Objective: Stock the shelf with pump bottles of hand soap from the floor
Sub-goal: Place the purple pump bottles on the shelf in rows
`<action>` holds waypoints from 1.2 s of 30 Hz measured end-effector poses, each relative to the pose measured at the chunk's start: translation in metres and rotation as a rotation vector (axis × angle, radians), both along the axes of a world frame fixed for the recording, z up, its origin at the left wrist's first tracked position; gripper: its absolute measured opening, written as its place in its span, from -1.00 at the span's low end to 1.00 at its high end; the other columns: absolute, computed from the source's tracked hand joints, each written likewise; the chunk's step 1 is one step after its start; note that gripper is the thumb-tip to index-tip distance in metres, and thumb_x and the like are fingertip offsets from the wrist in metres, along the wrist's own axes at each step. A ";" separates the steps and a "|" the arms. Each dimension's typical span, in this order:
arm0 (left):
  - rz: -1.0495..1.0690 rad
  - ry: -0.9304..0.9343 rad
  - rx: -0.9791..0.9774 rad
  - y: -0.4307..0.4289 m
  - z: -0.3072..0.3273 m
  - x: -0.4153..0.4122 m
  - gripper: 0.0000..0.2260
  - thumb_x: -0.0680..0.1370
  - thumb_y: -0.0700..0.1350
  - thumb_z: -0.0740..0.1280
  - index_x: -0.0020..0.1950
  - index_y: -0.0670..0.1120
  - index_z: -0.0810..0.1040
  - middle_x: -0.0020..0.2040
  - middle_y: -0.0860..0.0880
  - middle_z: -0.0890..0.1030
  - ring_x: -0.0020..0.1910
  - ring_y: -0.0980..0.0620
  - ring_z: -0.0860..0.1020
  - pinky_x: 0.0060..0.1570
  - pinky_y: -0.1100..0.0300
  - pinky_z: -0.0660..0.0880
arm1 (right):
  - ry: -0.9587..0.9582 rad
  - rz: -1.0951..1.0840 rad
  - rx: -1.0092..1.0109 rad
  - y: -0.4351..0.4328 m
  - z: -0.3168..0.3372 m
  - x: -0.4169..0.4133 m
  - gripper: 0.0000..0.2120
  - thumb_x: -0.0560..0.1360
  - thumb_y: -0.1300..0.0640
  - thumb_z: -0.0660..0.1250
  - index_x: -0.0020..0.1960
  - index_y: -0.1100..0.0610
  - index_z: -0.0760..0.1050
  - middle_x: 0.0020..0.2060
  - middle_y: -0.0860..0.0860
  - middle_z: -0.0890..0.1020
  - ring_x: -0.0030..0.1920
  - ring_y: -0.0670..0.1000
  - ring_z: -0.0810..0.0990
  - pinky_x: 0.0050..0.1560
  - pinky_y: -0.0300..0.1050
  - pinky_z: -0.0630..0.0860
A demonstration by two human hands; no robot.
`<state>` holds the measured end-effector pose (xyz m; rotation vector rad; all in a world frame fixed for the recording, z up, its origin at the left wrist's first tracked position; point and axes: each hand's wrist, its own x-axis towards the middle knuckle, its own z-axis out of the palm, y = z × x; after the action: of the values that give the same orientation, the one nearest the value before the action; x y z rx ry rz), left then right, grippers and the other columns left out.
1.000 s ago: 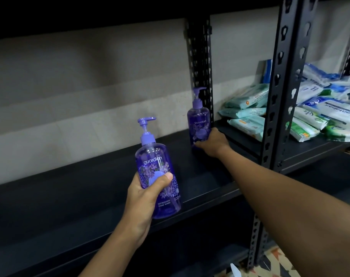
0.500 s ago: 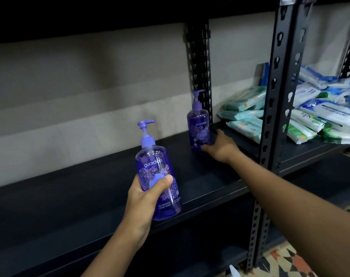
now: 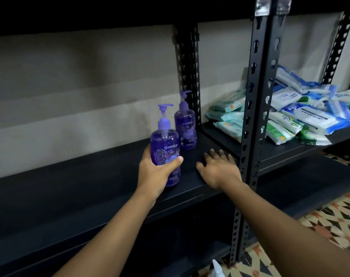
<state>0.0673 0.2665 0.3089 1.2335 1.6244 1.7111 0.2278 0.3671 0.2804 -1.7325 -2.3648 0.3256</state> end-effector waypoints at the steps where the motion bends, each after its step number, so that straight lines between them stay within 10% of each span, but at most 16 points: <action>1: 0.010 0.012 -0.004 0.003 -0.001 0.000 -0.44 0.32 -0.07 0.64 0.27 0.06 0.55 0.02 0.07 0.70 -0.05 0.14 0.68 0.03 0.19 0.61 | -0.003 -0.002 0.000 0.001 -0.001 0.000 -0.37 0.64 -0.22 -0.08 0.62 0.04 0.11 0.64 0.04 0.03 0.63 0.13 -0.06 0.58 0.12 -0.14; 13: 0.039 0.233 -0.141 0.005 -0.015 -0.014 -0.19 0.09 0.16 0.67 0.25 0.05 0.43 0.16 0.08 0.62 0.07 0.14 0.64 0.17 0.12 0.58 | -0.013 -0.011 0.020 -0.001 -0.001 0.000 -0.37 0.63 -0.23 -0.07 0.62 0.04 0.14 0.63 0.03 0.07 0.63 0.11 -0.03 0.58 0.11 -0.12; 36: 0.227 0.393 -0.418 0.097 -0.014 -0.034 -0.45 0.50 0.26 0.41 0.42 0.06 0.43 0.37 0.01 0.53 0.43 -0.17 0.33 0.37 -0.03 0.24 | 0.031 -0.030 0.073 0.002 -0.008 -0.001 -0.38 0.61 -0.23 -0.06 0.60 0.00 0.19 0.63 0.01 0.12 0.62 0.08 -0.01 0.58 0.09 -0.10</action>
<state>0.0329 0.3631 0.2948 1.2591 2.2874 1.1960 0.2264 0.3687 0.2720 -1.7151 -2.2972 0.2563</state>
